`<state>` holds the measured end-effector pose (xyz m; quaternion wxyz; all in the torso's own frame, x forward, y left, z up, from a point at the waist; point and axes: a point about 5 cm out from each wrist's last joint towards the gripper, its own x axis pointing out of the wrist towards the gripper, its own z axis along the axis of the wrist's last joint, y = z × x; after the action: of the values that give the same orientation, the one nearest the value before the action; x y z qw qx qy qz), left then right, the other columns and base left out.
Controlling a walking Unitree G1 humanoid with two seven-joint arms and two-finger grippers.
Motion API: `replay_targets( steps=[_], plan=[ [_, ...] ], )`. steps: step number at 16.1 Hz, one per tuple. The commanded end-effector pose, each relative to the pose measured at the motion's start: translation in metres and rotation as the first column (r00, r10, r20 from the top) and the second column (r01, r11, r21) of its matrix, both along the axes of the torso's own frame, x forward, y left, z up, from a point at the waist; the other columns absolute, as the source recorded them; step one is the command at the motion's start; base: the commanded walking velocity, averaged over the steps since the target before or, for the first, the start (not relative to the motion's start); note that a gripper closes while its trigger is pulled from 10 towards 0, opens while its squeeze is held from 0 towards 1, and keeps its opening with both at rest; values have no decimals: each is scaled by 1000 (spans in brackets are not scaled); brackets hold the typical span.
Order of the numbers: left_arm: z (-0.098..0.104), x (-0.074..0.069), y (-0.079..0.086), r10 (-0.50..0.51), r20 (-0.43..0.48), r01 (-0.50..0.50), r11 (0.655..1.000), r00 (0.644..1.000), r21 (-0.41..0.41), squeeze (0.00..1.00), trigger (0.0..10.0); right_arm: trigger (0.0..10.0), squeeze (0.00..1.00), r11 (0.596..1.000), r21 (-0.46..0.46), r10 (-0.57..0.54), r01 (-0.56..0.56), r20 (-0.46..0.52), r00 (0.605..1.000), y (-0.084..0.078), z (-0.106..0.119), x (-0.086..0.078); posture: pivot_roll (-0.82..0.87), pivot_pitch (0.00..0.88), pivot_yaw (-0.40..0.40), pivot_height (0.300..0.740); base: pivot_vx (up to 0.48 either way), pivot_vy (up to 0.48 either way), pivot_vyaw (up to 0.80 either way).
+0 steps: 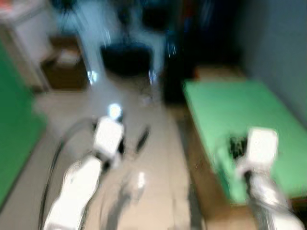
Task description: Hang keys on a hook
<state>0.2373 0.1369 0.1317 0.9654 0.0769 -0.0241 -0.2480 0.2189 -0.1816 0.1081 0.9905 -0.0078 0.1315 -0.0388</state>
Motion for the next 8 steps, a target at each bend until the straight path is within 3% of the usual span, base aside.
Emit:
replay_targets(
  steps=[1,8],
  plan=[
    [4,2,-1,13,21,-13,1000,1000,-1,0,10000,10000,0,999,-40,27,-27,11,1000,0,2,4,-69,10,44,740,0,-416,0],
    [4,6,0,38,31,-38,999,999,1,0,10000,10000,0,994,-78,78,-77,2,997,1,0,10,-60,22,48,740,0,-415,0]
  ],
)
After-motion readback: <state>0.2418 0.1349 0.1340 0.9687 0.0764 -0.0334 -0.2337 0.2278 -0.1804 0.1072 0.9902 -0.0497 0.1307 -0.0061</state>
